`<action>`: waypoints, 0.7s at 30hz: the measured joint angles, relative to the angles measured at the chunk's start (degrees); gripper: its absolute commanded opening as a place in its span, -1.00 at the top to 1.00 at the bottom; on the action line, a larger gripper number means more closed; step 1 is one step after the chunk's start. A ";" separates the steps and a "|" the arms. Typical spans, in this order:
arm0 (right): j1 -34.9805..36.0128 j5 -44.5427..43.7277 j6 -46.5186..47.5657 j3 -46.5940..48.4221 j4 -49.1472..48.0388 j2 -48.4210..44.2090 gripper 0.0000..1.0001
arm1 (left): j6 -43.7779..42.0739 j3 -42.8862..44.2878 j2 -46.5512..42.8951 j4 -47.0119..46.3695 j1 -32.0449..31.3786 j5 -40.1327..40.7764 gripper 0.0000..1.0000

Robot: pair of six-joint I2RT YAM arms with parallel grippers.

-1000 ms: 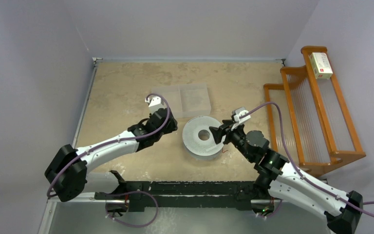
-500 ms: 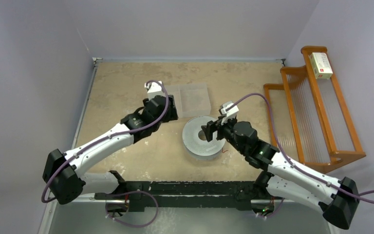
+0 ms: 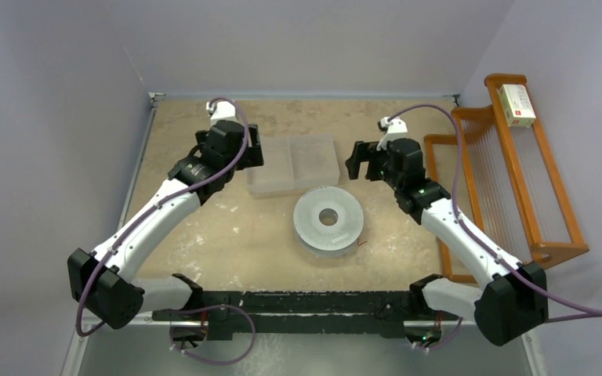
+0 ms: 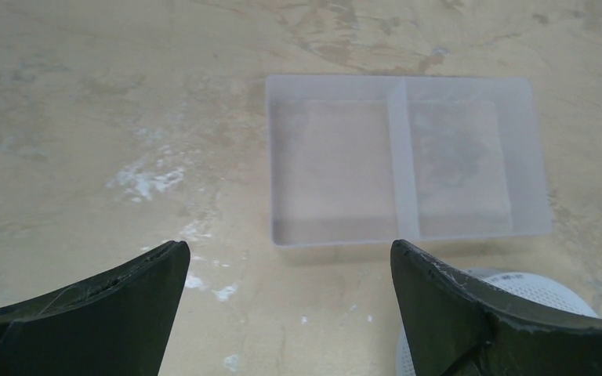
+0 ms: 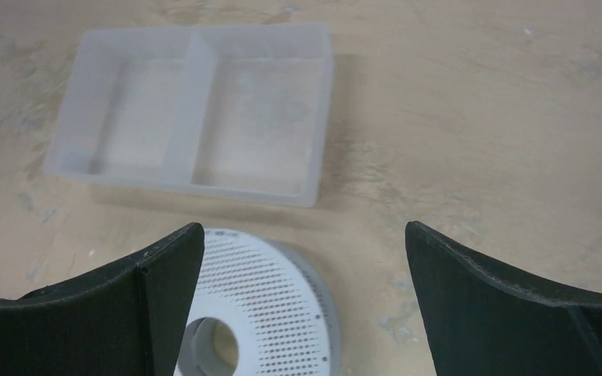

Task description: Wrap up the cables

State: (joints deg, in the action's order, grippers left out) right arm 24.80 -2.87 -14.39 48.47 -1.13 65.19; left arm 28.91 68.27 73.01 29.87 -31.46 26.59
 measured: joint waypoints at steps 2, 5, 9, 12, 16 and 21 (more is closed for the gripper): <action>-2.38 -0.83 -1.09 0.94 1.31 1.36 -0.99 | -1.64 0.00 -1.07 0.85 1.99 1.03 -1.00; -3.61 -5.35 -2.80 2.21 4.68 2.49 -0.99 | -3.54 -0.76 -3.45 1.07 4.83 2.36 -1.00; -3.37 -12.20 -4.90 2.34 7.78 -0.28 -0.99 | -5.53 -5.46 -10.67 0.20 5.60 3.54 -1.00; -3.39 -15.82 -5.77 1.97 8.61 -5.31 -0.99 | -5.95 -7.72 -16.09 0.44 5.53 5.09 -1.00; -3.39 -16.90 -6.73 1.97 9.90 -12.57 -0.99 | -5.88 -9.73 -21.20 0.59 5.55 6.49 -1.00; -3.39 -13.97 -6.51 -0.55 11.30 -22.32 -0.99 | -5.55 -13.92 -26.97 1.11 5.55 6.47 -1.00</action>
State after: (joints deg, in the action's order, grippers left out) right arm 21.41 -16.84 -20.91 47.92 10.17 42.87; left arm 23.35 54.35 46.04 30.98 -25.91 33.06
